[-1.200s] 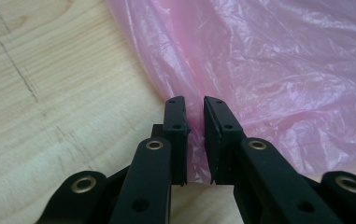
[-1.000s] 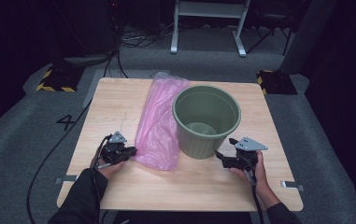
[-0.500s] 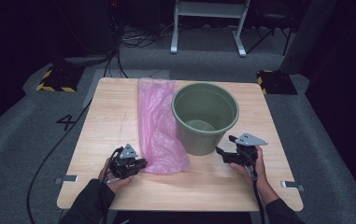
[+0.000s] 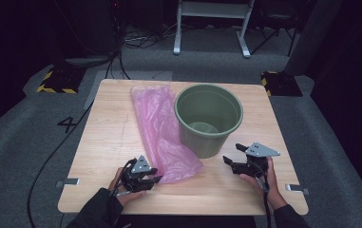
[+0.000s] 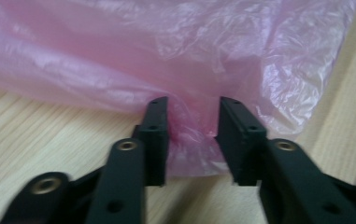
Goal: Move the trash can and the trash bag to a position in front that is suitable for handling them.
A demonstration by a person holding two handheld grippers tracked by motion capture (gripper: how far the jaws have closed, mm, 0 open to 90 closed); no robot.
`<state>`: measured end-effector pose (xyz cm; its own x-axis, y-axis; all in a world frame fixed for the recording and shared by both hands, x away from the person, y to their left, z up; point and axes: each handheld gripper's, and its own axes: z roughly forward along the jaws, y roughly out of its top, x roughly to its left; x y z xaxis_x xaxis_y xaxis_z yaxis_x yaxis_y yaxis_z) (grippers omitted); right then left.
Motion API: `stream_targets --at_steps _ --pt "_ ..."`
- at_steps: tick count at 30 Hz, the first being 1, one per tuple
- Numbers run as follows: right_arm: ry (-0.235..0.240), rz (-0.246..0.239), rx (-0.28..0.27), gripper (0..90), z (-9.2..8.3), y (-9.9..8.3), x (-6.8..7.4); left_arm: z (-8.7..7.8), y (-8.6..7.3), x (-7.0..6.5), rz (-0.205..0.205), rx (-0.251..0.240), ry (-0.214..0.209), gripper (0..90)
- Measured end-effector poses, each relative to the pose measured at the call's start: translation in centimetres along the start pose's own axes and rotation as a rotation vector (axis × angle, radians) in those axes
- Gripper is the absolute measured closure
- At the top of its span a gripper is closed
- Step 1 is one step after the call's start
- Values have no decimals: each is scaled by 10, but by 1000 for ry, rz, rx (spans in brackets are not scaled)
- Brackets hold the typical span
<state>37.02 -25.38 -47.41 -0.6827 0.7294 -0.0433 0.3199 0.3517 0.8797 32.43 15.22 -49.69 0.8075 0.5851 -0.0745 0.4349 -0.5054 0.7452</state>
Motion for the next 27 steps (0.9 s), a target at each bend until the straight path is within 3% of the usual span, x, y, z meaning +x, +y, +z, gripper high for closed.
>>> stream_targets --at_steps 1,5,7,14,16,22,27 --pt "11 -1 2 255 0 0 1 0 1 -1 4 1 -11 474" --pt "45 -15 10 255 2 1 9 -7 1 -5 27 -24 -43 279" --pt "60 -31 19 256 4 1 13 -12 0 -7 15 -33 -27 186" --pt "88 -49 32 255 7 2 19 -46 -7 -4 -36 -147 -16 156" --pt "87 -50 31 255 7 2 18 -55 -9 -2 -47 -164 4 157" --pt "89 -48 34 255 8 2 16 -68 -13 8 -63 -179 79 161" --pt "83 -40 35 256 6 1 13 -74 -17 33 -79 -165 135 174"
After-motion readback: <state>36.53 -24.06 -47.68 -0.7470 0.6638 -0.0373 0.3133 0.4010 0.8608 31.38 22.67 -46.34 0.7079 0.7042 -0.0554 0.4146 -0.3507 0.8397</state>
